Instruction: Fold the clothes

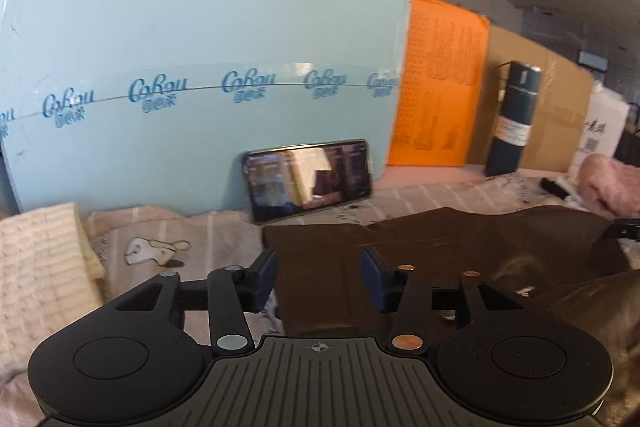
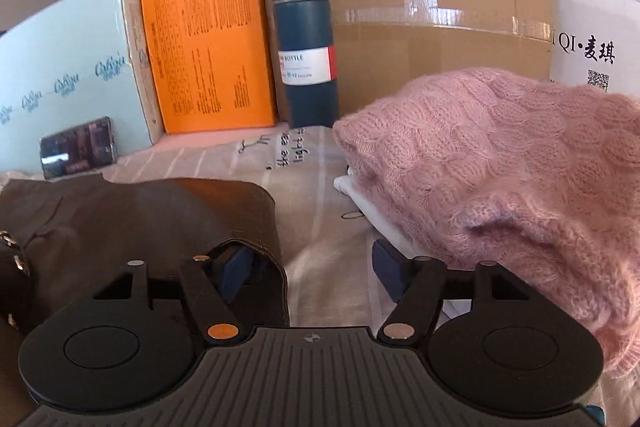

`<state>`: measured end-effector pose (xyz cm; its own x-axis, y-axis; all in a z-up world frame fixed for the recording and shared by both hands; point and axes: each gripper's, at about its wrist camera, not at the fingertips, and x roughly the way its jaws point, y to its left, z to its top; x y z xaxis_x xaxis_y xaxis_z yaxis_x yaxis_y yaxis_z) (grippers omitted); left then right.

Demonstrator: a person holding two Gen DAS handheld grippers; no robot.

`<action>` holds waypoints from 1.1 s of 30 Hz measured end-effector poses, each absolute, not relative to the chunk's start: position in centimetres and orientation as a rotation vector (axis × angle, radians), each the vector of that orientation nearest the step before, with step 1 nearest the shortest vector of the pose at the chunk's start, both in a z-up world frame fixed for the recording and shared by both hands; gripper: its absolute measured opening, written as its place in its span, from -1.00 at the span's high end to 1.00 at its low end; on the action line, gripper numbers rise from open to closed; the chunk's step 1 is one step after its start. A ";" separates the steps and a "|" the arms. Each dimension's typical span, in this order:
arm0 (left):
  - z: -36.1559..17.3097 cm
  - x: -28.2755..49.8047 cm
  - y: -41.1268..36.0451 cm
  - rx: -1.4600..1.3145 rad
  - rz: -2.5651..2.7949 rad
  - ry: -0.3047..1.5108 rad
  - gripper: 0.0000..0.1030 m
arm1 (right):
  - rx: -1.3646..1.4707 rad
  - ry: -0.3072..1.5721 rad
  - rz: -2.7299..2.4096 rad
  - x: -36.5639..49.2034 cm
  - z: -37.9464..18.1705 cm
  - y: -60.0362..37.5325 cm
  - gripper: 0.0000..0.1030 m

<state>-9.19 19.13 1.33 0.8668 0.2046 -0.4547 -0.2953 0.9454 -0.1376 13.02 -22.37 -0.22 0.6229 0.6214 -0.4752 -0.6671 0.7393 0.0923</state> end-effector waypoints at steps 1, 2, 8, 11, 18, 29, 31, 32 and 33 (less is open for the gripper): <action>1.3 -9.8 18.9 -0.240 0.196 0.456 -0.19 | -0.082 0.490 0.755 12.7 0.0 -22.9 -0.50; 1.2 -10.2 18.4 -0.265 0.114 0.470 -0.46 | -0.089 0.465 0.765 11.9 0.3 -23.4 -0.62; -0.4 -12.5 15.2 -0.221 -0.110 0.575 -0.66 | -0.139 0.333 0.849 6.4 2.0 -25.9 -0.80; -1.4 -13.1 14.6 -0.242 -0.150 0.612 -0.67 | -0.112 0.293 0.943 3.9 2.8 -27.4 -0.89; -2.8 -12.6 13.7 -0.294 -0.195 0.664 -0.96 | -0.015 0.300 1.153 0.4 3.2 -29.9 -0.90; -3.2 -13.9 15.4 -0.571 -0.545 0.491 -0.99 | -0.453 0.450 1.140 -4.1 -0.9 -27.0 -0.95; -3.2 -13.9 15.2 -0.578 -0.589 0.487 -0.99 | -0.461 0.461 1.125 -4.0 -1.2 -26.8 -0.95; -3.3 -13.6 15.1 -0.566 -0.569 0.506 -0.99 | -0.451 0.464 1.122 -3.8 -1.2 -26.9 -0.95; -3.4 -13.3 15.1 -0.550 -0.536 0.531 -0.99 | -0.445 0.464 1.113 -3.7 -1.2 -26.9 -0.95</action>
<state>-13.32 15.08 -3.39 0.7354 -0.5973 -0.3200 0.3261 0.7259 -0.6056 -3.71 -26.94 -1.22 0.3677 0.7414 -0.5614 -0.9207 0.3752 -0.1075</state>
